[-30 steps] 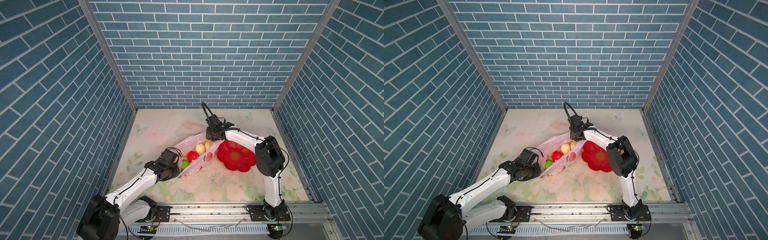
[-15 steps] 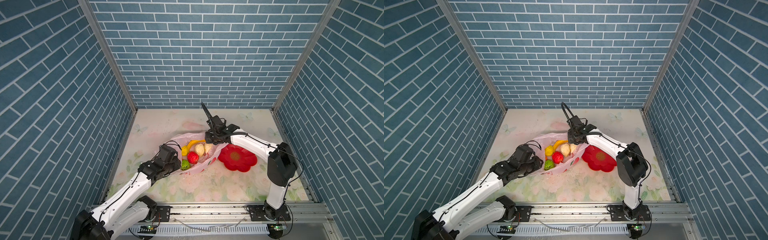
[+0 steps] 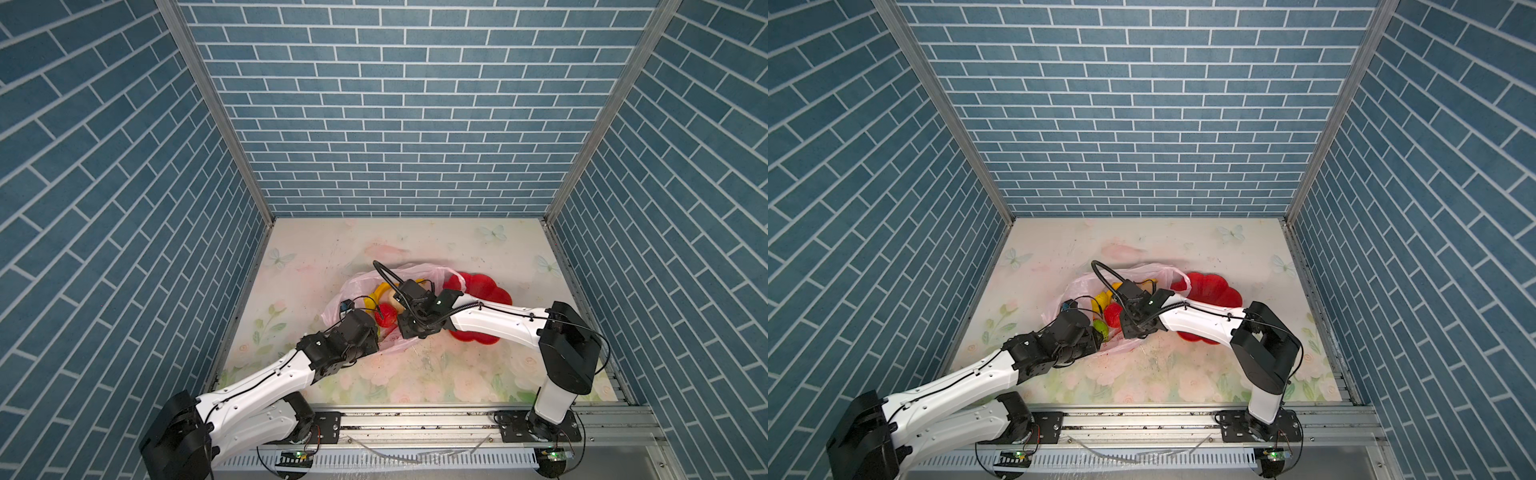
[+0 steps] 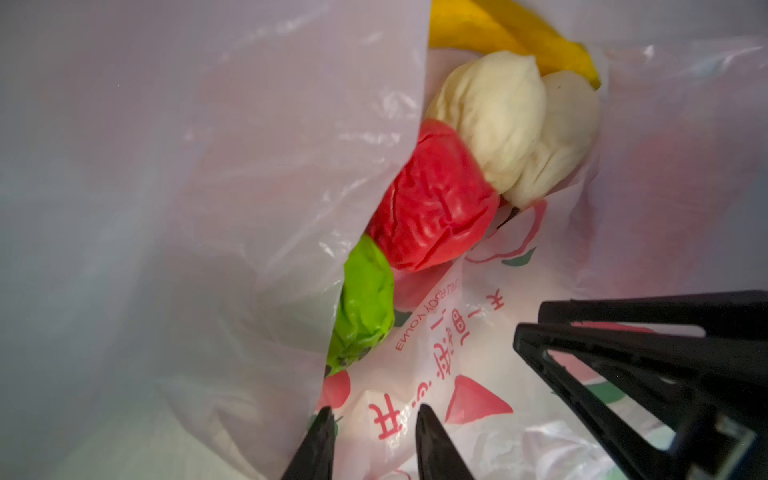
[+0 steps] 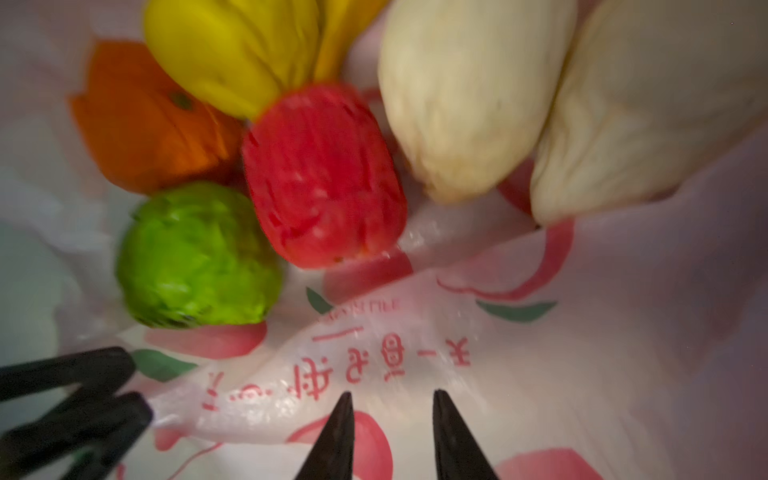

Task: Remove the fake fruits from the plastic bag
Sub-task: 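Grasp the red apple inside the bag with the right gripper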

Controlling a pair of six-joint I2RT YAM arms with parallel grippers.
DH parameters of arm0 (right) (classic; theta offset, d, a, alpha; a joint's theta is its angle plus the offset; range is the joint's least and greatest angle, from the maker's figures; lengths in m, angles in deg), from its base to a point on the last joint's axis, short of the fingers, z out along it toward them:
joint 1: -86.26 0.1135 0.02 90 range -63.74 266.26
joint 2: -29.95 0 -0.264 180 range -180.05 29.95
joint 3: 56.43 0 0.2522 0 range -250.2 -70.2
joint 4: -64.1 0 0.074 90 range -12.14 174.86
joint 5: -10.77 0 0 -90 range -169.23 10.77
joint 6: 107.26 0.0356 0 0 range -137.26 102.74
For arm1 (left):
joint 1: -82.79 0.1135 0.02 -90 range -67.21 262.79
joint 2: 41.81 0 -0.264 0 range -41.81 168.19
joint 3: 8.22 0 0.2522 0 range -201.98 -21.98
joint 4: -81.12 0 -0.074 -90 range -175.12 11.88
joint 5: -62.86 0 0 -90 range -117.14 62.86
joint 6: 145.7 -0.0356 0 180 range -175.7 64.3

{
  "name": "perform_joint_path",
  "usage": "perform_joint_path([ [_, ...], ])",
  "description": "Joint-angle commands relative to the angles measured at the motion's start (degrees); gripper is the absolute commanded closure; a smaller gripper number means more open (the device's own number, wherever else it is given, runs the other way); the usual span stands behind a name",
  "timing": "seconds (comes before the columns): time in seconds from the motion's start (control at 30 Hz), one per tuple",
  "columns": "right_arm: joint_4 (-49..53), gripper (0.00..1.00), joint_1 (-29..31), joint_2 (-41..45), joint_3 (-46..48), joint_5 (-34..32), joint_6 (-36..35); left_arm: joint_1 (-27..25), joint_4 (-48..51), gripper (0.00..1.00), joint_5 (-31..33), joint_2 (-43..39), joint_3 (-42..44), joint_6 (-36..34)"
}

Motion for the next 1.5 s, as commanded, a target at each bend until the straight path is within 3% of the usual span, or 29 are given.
perform_joint_path([
  [0.0, -2.2, 0.68, 0.8, 3.5, 5.1, -0.1, 4.8, -2.3, -3.7, 0.66, 3.9, 1.0, 3.1, 2.9],
  [0.27, -7.6, 0.68, 0.9, 3.3, 11.9, -0.3, 6.1, -6.3, -9.1, 0.68, 6.4, 4.4, 7.7, 8.7],
  [0.43, -6.4, 0.67, 0.9, 5.0, 10.5, -2.3, 5.6, -6.8, -6.7, 0.68, 6.7, 0.9, 7.8, 9.7],
  [0.73, 3.0, 0.50, 1.8, 7.4, -0.5, -6.9, 1.8, -6.8, 8.1, 0.62, 9.6, -14.0, 4.0, 8.0],
  [0.87, 4.1, 0.42, 2.9, 4.3, -6.0, -7.9, 0.4, -6.7, 11.8, 0.61, 12.3, -19.1, 4.5, 8.7],
  [1.07, 3.5, 0.40, 3.8, -2.6, -14.0, -6.0, -1.4, -6.7, 17.4, 0.60, 18.9, -24.6, 4.4, 9.3],
  [1.33, 5.2, 0.36, 4.9, -11.3, -24.2, -0.8, -2.9, -6.6, 15.5, 0.61, 21.3, -28.7, 9.8, 13.1],
  [1.47, 6.7, 0.36, 5.6, -14.1, -27.9, -1.4, -2.7, -6.7, 12.2, 0.61, 20.8, -30.6, 12.8, 14.0],
])
